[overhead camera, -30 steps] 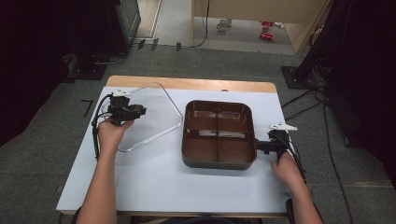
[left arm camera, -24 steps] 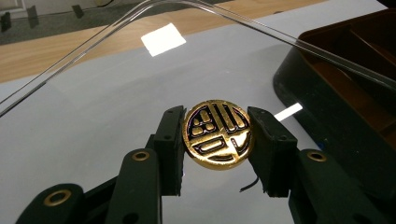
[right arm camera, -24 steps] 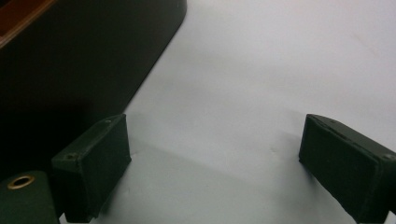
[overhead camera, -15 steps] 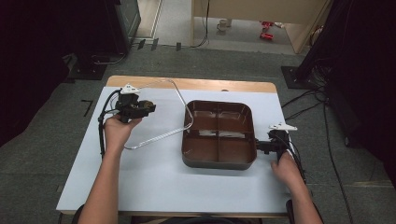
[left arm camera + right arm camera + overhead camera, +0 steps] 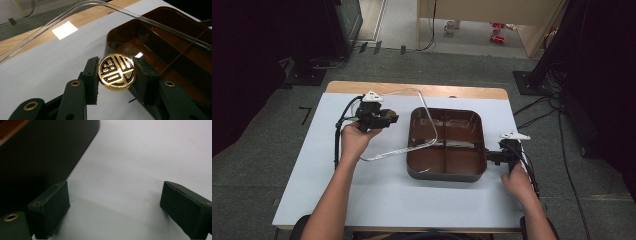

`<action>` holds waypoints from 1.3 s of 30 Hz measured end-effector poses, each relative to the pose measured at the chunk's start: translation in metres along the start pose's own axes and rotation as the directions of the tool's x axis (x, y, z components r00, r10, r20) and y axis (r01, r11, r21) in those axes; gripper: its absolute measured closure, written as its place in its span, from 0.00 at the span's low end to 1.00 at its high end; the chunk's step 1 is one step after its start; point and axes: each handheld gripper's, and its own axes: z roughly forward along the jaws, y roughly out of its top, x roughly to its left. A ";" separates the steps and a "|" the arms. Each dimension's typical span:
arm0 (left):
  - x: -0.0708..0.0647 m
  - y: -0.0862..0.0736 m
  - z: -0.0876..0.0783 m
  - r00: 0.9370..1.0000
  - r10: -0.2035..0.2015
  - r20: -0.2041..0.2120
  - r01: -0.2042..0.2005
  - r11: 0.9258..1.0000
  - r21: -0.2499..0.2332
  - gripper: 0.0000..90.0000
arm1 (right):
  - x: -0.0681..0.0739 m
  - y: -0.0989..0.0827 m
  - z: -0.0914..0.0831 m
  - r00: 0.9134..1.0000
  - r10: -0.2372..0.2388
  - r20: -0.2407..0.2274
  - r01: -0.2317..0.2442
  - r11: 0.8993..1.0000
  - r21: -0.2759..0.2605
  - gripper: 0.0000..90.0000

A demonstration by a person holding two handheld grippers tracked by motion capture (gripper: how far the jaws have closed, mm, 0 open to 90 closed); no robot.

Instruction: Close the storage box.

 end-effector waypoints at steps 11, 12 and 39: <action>-0.028 0.009 0.024 0.994 0.081 0.071 -0.083 0.996 0.020 0.66 | 0.000 0.000 0.000 1.000 0.003 0.000 -0.003 1.000 0.000 0.09; -0.029 0.010 0.027 0.994 0.083 0.076 -0.085 0.996 0.020 0.66 | 0.000 0.000 0.000 1.000 0.002 0.000 -0.002 1.000 -0.001 0.09; -0.093 0.024 0.094 0.953 0.207 0.221 -0.220 0.975 0.038 0.66 | 0.000 0.000 0.000 1.000 0.003 0.000 -0.003 1.000 -0.001 0.09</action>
